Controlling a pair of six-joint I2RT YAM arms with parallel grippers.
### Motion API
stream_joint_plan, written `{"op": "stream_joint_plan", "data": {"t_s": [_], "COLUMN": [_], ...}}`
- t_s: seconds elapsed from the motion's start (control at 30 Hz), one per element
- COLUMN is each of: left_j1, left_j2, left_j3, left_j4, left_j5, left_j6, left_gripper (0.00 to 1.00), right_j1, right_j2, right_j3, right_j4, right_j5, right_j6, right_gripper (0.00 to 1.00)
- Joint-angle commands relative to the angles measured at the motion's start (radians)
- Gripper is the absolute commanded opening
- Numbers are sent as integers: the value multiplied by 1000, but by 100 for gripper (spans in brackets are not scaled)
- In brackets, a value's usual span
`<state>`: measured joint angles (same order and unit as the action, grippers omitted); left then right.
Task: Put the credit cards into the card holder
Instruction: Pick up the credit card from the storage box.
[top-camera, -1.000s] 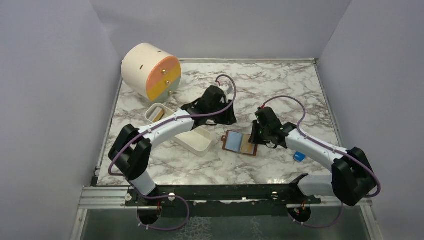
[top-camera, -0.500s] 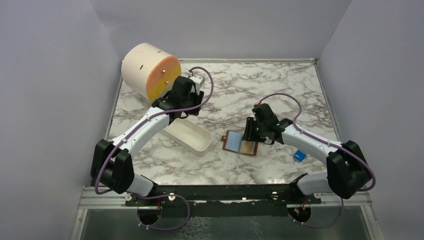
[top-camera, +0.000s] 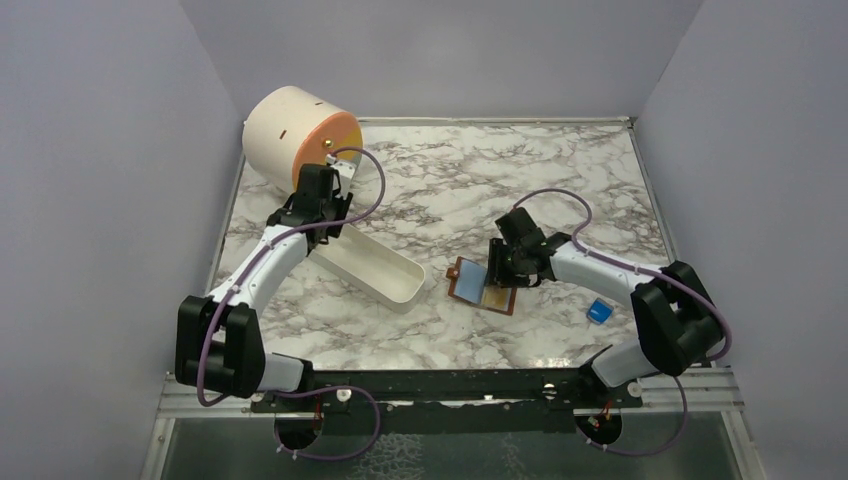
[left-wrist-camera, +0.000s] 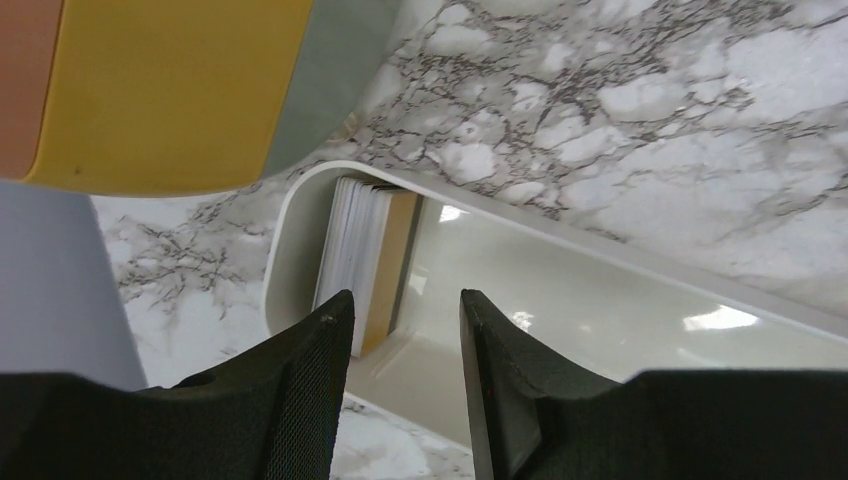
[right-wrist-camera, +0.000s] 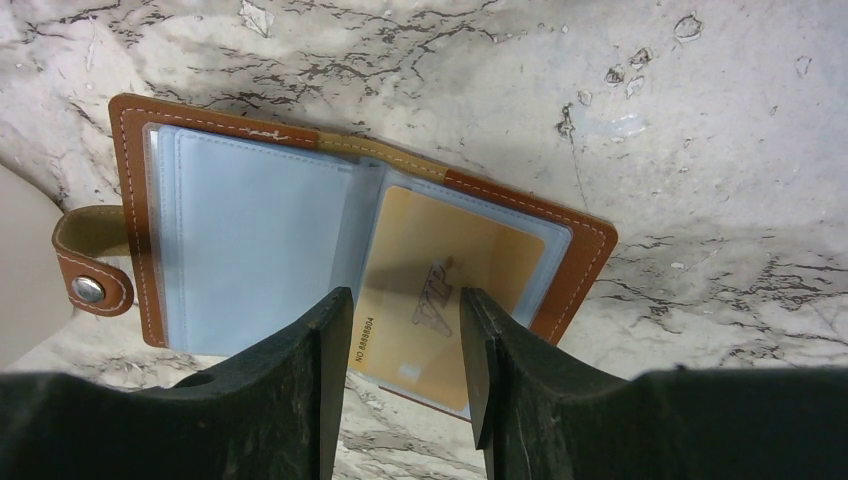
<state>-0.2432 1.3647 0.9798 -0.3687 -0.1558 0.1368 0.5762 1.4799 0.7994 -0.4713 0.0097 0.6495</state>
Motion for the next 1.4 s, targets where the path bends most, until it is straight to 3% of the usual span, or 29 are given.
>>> {"op": "stream_joint_plan", "data": {"t_s": [0.0, 0.23, 0.43, 0.87, 1.37], "left_j1": [56, 71, 73, 74, 70], "left_j2": [-28, -4, 48, 170, 188], "left_j3": [-33, -116, -96, -85, -86], "left_j4": [84, 204, 184, 205, 243], "left_j5": [-38, -84, -16, -130, -193], "left_j6": [137, 240, 255, 332, 355], "left_gripper": [45, 45, 43, 44, 33], "right_j1": [10, 11, 11, 11, 11], "right_j2": [11, 2, -16, -16, -38], "right_j3": [20, 13, -6, -13, -31], "right_j4": [-9, -1, 13, 29, 31], "right_j5": [44, 23, 19, 13, 20], "right_j6": [-13, -23, -21, -18, -16], "right_gripper": [44, 44, 44, 44, 44]}}
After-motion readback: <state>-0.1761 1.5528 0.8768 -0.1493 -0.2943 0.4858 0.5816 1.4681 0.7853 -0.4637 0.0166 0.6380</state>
